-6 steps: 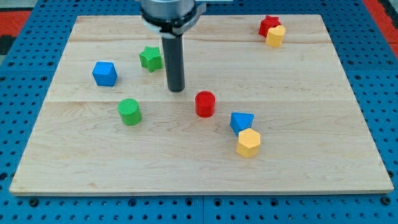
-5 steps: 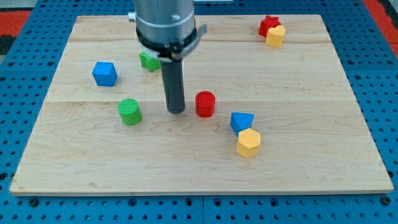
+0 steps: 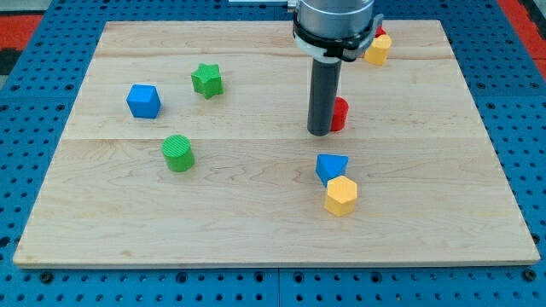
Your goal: Push the red circle slightly up
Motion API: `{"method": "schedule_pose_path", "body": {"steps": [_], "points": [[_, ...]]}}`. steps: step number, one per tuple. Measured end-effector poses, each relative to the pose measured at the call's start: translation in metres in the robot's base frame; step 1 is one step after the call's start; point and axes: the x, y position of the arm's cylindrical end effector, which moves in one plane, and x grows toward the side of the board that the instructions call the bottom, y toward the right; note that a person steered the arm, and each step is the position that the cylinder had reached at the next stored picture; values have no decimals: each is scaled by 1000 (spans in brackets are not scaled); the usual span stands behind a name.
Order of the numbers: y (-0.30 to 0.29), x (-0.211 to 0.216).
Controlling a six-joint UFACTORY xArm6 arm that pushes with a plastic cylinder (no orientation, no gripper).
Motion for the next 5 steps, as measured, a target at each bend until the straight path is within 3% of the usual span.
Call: {"method": "schedule_pose_path", "body": {"steps": [1, 4, 5], "points": [[19, -6], [35, -90], [36, -80]]}}
